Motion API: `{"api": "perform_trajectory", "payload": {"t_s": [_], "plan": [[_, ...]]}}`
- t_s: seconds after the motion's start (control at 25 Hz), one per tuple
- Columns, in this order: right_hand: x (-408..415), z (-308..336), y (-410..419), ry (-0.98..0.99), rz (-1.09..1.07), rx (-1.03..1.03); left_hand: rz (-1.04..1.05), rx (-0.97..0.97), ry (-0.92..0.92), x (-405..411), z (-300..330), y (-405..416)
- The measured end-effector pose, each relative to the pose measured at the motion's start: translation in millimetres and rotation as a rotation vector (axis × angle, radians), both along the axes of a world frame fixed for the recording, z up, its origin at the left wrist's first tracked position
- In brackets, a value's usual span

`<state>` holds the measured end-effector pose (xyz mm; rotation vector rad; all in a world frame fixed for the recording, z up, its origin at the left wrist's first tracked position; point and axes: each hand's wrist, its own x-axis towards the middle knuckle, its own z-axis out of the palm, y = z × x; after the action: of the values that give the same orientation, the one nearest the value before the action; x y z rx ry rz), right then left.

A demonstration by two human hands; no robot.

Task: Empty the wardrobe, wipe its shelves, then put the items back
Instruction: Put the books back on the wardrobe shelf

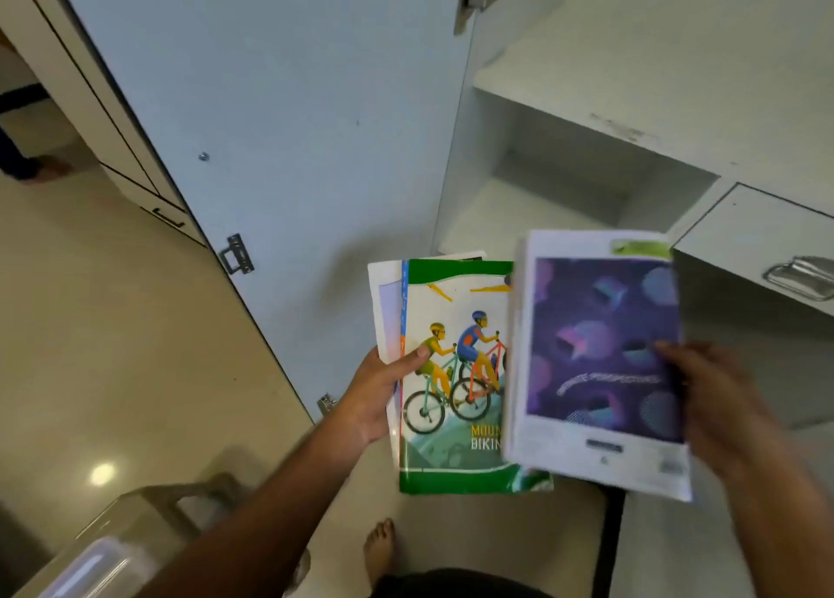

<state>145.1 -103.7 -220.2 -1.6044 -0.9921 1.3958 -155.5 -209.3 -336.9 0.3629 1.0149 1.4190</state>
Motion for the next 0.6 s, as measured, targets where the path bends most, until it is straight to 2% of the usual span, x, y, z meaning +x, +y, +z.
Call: {"api": "perform_trajectory", "payload": {"t_s": [0.12, 0.24, 0.32, 0.44, 0.48, 0.52, 0.6], "plan": [[19, 39, 13, -0.144, -0.107, 0.259, 0.025, -0.034, -0.004, 3, -2, 23], [-6, 69, 2, -0.438, 0.023, 0.465, 0.022, -0.023, -0.005, 18, 3, 42], [-45, 58, -14, -0.624, 0.147, 0.526, -0.002, 0.006, -0.039, 30, 12, 52], [-97, -6, -40, -1.001, 0.45, 0.606, -0.053, 0.021, -0.072, 50, 19, 64], [-101, -29, -41, -1.07, 0.52, 0.608, -0.063, 0.011, -0.081, 53, 20, 66], [-99, -44, -38, -1.087, 0.546, 0.617, -0.072, 0.0, -0.088, 54, 19, 67], [-92, -46, -31, -0.967, 0.561, 0.608, -0.079, -0.011, -0.107, 51, 14, 69]]}}
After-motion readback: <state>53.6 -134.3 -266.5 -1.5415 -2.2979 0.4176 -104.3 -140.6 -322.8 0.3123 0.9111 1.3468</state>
